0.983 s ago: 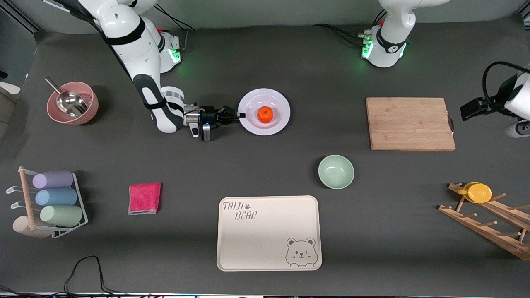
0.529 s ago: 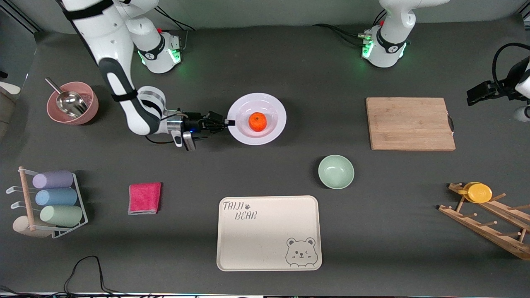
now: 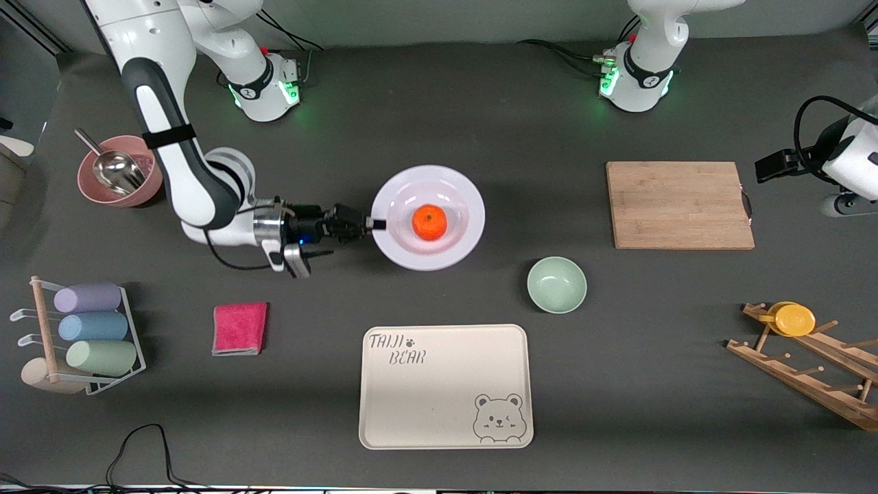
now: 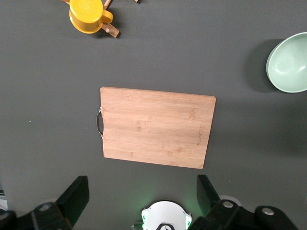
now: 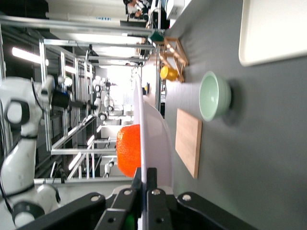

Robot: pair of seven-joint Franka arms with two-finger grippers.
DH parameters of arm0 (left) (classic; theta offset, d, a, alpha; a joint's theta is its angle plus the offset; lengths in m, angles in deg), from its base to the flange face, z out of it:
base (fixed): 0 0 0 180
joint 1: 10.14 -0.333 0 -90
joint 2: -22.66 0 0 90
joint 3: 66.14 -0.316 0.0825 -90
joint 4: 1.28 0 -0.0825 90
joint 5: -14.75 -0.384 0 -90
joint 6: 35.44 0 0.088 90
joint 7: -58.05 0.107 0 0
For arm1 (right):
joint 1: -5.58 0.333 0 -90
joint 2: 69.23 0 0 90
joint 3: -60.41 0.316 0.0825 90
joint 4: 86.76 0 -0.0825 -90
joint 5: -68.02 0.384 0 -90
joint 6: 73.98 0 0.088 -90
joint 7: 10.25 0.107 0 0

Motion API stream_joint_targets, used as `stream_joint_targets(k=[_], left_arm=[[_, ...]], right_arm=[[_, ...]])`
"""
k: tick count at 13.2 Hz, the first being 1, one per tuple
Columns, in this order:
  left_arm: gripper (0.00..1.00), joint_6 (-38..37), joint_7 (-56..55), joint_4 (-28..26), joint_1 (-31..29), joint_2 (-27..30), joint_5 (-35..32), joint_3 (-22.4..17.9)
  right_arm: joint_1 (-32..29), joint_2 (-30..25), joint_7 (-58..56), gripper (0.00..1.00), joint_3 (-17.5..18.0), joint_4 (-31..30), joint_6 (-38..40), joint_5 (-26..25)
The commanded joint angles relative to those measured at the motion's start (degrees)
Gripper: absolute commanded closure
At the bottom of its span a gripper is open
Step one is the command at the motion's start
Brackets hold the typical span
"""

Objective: Place orange and plate with both arms
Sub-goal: 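Grip the white plate rim with the right gripper, then slide the plate with the orange onto the bear tray with the right gripper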

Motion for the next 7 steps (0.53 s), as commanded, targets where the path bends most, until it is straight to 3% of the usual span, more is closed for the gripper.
stream_joint_targets(k=[1, 4, 7], left_arm=[[0.00, 1.1, 1.1, -0.2, 0.4, -0.6, 0.6, -0.6], [0.00, 1.1, 1.1, -0.2, 0.4, -1.3, 1.7, -0.6], [0.00, 1.1, 1.3, -0.1, 0.4, -1.5, 1.7, -0.6]], right_arm=[[-0.3, 12.8, 8.8, 1.00, -1.0, 18.4, 1.2, -1.5], [-0.3, 25.2, 19.0, 1.00, -3.0, 38.3, 0.4, -1.3], [-0.5, 36.6, 25.0, 1.00, -3.8, 56.9, -7.1, -1.5]])
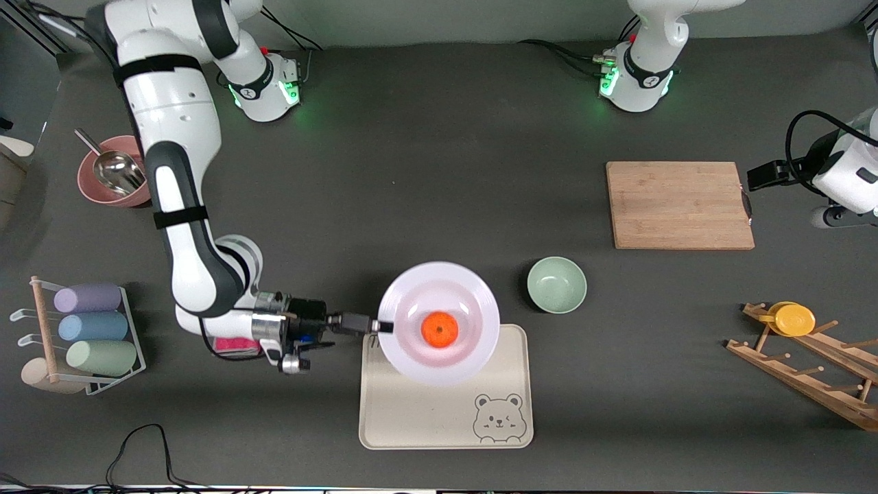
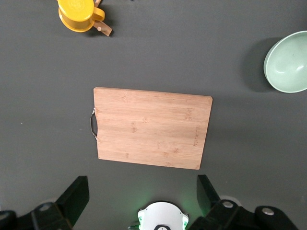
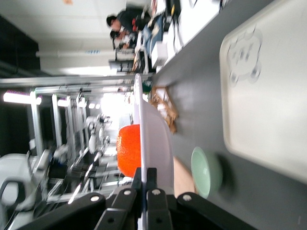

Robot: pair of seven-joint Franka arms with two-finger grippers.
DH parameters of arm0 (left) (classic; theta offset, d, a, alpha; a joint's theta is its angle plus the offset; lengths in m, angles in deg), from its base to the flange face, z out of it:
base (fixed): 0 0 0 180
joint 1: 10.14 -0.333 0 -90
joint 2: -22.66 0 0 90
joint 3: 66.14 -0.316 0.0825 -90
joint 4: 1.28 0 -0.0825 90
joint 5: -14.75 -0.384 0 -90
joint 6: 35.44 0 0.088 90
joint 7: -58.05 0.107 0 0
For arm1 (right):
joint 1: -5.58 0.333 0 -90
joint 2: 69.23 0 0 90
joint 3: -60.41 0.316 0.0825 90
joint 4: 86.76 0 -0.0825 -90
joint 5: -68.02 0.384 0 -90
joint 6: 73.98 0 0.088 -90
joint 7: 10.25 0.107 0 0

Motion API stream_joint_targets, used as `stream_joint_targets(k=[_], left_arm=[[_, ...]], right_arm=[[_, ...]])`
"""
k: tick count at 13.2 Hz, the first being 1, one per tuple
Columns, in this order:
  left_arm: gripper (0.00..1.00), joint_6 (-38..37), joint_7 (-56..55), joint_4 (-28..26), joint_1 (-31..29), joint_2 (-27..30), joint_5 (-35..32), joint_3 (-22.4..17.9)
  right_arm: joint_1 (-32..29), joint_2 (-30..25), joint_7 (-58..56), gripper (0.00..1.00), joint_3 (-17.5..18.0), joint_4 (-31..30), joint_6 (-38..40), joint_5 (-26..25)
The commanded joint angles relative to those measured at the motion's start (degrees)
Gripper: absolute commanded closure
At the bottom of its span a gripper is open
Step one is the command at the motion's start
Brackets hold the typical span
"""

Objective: Place orange and plate with both arms
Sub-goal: 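Slide the plate with the orange onto the bear tray with the right gripper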

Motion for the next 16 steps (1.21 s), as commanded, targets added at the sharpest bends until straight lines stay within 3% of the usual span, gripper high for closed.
stream_joint_targets(k=[1, 4, 7, 16], left_arm=[[0.00, 0.7, 1.1, 0.1, 0.4, -0.1, 0.8, -0.5], [0.00, 0.6, 1.1, 0.1, 0.3, -0.1, 0.8, -0.5], [0.00, 0.7, 1.2, 0.2, 0.3, -0.3, 0.8, -0.5], [0.00, 0.7, 2.3, 0.2, -0.4, -0.4, 0.9, -0.6]], right_arm=[[-0.2, 11.4, 5.8, 1.00, -0.4, 19.4, -3.8, -1.4], [-0.2, 14.8, 4.9, 1.00, 0.0, 23.3, -8.8, -1.4], [-0.3, 17.5, -1.2, 1.00, 0.4, 22.6, -9.0, -0.5], [-0.2, 21.5, -4.0, 1.00, 0.6, 19.9, -9.1, 0.8]])
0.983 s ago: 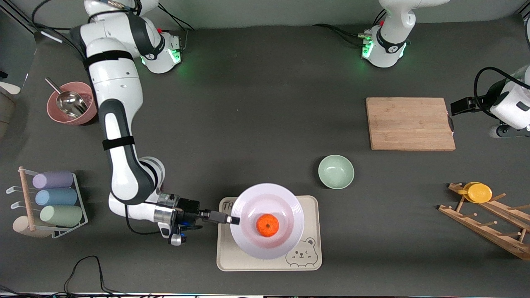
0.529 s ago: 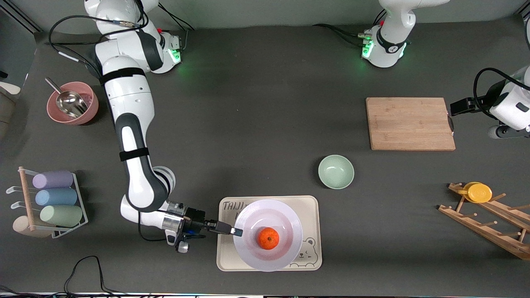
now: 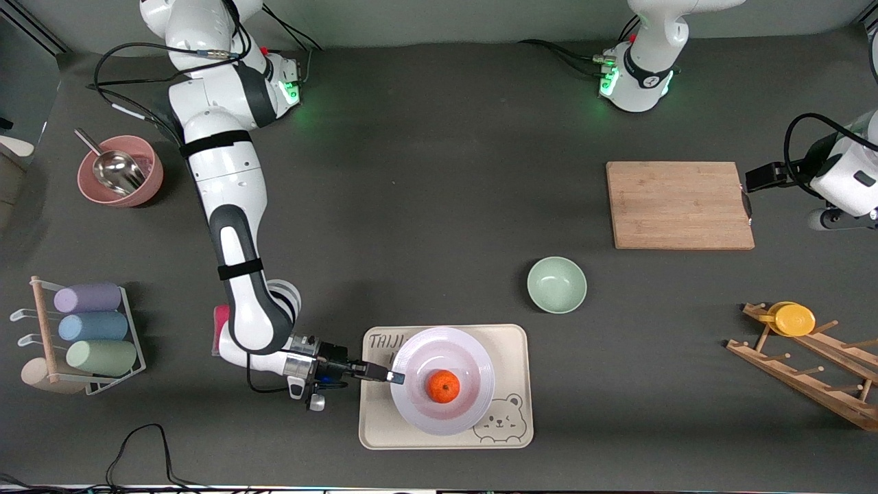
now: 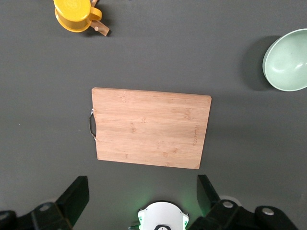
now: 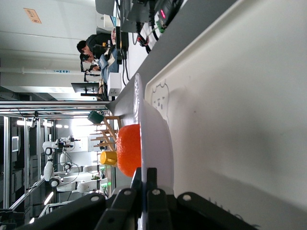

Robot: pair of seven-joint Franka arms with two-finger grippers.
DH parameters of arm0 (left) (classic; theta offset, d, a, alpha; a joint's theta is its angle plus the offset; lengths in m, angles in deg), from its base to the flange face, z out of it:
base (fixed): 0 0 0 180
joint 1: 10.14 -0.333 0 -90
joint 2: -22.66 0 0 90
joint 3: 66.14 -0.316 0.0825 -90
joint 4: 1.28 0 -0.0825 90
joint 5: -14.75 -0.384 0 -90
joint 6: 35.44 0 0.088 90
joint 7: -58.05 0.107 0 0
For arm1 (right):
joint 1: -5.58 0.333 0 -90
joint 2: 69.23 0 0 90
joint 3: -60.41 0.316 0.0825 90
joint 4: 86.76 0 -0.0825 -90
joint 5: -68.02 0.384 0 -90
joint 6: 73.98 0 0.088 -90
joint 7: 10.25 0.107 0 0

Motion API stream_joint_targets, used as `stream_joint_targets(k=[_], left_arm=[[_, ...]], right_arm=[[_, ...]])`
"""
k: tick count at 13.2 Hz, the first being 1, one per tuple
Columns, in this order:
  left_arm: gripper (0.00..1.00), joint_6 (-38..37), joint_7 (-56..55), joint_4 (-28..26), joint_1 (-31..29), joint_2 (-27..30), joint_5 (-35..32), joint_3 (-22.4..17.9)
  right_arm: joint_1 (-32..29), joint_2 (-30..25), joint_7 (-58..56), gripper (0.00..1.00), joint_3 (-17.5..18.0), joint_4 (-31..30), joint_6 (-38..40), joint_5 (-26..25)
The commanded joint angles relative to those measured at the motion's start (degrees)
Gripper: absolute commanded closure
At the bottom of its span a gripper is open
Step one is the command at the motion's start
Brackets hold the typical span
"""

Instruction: Place orange and plate with both arms

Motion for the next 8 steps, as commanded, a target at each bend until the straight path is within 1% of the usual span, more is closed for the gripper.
stream_joint_targets(k=[1, 6, 7, 8], left_arm=[[0.00, 0.6, 1.8, 0.1, -0.4, 0.0, 1.7, -0.6], [0.00, 0.6, 1.8, 0.1, -0.4, 0.0, 2.1, -0.6], [0.00, 0.6, 1.8, 0.1, -0.5, 0.0, 2.1, -0.6], [0.00, 0.6, 1.8, 0.1, -0.5, 0.0, 2.1, -0.6]], right_arm=[[-0.1, 0.9, -1.5, 1.00, 0.7, 0.7, -0.4, 1.0], [0.2, 1.0, -0.7, 1.00, 0.7, 0.3, -1.7, 0.8], [0.3, 1.0, -0.9, 0.74, 0.7, 0.2, -1.7, 0.4], [0.3, 1.0, -0.9, 0.59, 0.7, -0.2, -1.7, 0.3]])
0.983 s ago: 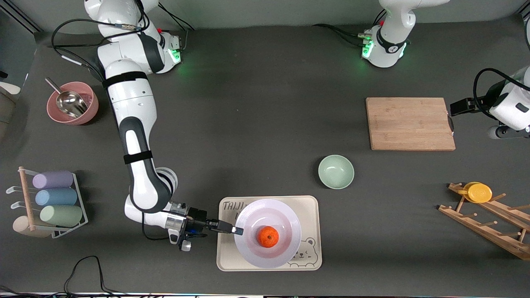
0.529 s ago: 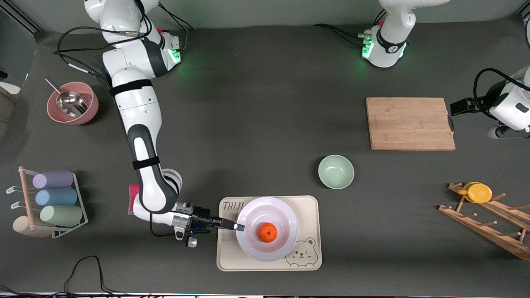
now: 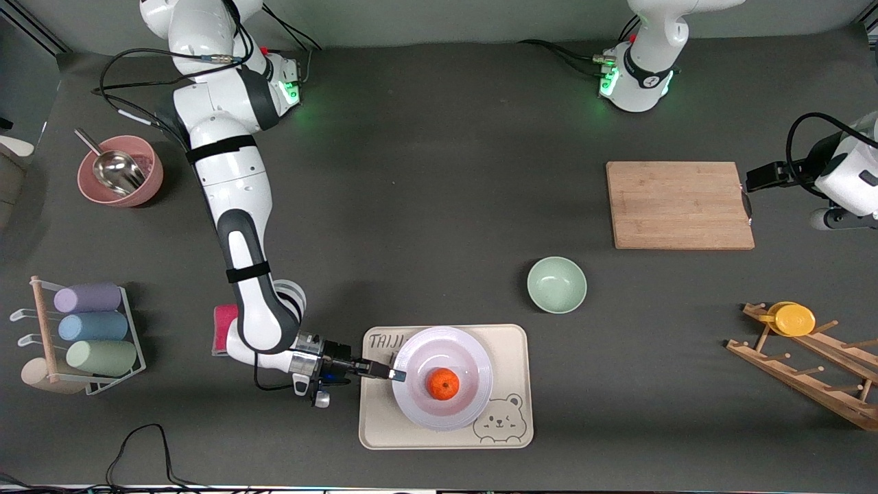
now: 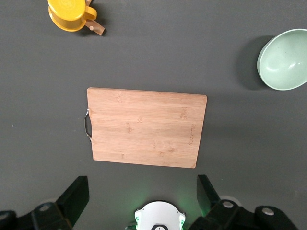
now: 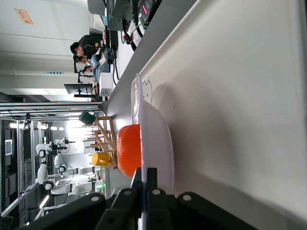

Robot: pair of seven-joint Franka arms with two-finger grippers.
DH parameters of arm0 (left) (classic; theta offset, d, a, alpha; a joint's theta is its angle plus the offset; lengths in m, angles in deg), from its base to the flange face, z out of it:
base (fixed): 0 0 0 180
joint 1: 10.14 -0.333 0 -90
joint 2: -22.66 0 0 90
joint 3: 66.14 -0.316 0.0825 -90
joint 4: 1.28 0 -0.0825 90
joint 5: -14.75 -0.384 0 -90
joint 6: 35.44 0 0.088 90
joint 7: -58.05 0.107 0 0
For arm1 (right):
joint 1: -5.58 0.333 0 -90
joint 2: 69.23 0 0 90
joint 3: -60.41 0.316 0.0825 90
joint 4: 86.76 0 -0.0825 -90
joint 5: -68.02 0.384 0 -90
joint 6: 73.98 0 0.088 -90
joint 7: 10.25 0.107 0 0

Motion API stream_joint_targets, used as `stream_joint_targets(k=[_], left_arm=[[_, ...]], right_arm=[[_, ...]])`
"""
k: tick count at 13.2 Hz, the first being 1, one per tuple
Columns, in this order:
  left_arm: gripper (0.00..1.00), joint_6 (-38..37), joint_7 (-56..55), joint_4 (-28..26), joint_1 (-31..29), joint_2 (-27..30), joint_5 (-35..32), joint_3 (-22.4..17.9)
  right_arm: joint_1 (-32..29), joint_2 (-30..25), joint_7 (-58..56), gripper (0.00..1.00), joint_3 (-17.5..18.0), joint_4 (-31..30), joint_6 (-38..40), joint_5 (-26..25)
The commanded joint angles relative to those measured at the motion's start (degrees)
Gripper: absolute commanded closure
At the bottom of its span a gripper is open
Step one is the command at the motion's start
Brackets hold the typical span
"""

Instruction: Place orange and plate with both arms

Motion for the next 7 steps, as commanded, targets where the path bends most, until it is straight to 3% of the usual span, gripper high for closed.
stream_joint_targets(k=[1, 5, 7], left_arm=[[0.00, 0.5, 1.0, 0.1, -0.2, 0.0, 0.7, -0.3], [0.00, 0.6, 1.0, -0.1, -0.6, 0.0, 0.9, -0.3], [0.00, 0.7, 1.0, -0.1, -0.6, 0.0, 1.0, -0.3]], right_arm=[[0.0, -0.2, -0.9, 0.43, 0.6, -0.4, -0.6, 0.2], [0.1, -0.6, -0.9, 0.00, 0.3, -0.8, -0.6, -2.2], [0.0, -0.9, -0.6, 0.00, 0.1, -0.8, -0.6, -3.8]])
